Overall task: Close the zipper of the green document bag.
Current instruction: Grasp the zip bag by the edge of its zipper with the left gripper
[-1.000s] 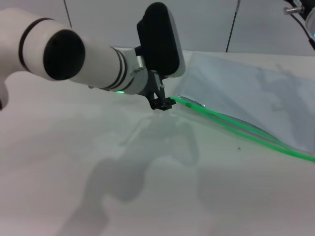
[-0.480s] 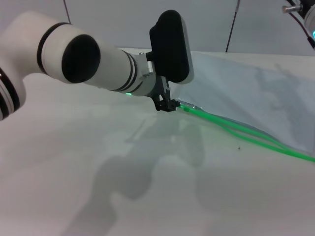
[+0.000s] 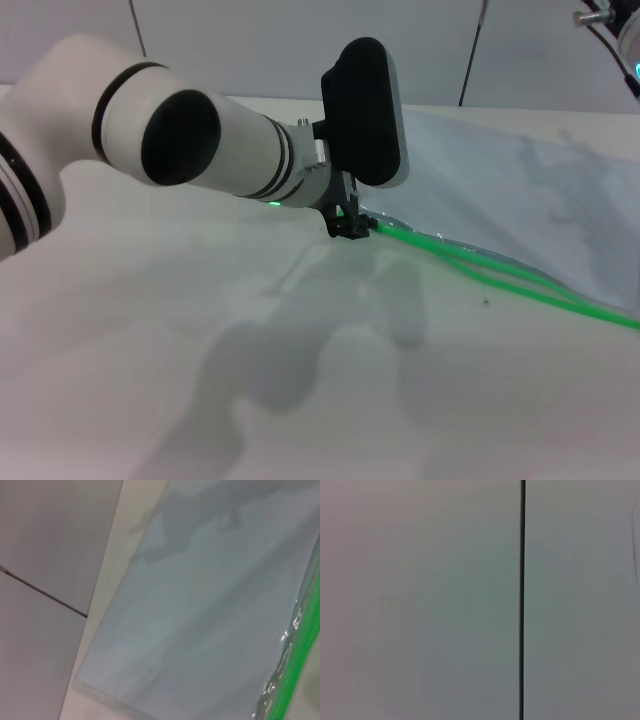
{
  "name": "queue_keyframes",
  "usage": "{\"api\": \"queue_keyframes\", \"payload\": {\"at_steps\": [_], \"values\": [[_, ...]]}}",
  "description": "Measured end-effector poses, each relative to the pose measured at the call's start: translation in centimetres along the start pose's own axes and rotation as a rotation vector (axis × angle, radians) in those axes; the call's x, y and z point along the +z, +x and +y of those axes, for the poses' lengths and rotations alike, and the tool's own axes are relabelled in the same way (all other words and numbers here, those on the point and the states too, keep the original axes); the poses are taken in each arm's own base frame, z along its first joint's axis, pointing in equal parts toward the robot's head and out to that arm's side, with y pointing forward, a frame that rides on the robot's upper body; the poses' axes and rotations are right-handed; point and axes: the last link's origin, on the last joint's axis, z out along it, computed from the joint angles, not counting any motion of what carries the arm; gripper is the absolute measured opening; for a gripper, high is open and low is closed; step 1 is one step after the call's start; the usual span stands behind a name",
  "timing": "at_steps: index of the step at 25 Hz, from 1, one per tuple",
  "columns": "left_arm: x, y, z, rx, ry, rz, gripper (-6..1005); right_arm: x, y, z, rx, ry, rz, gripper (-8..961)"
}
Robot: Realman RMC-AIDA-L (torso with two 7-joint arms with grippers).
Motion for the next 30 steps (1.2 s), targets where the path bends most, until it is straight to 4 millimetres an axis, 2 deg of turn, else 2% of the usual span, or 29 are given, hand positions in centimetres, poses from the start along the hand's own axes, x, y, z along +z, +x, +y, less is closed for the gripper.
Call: {"api": "queue_keyframes", "payload": {"at_steps": [6,12,20,30], "values": [[-0.20,0.51,0.52,0.003,-0.021,-0.008,637,-0.07,0.14,-0.12,0.001,0.003,0.004,572],[-0.35,0.16,0.52,0.006,-0.016,-0.049,636,-0.07,0.15,-0.13,0.001,0.004,0.004,573],[-0.36,-0.15,0.18,0.031,0.006,-0.068,635,0.03,0.03,0.01,-0.001,0.000,0.002,573],[-0.18,0.41,-0.08,0.076,0.044,-0.046,634,0.15,-0.17,0.15,-0.001,-0.004,-0.003,572]]}}
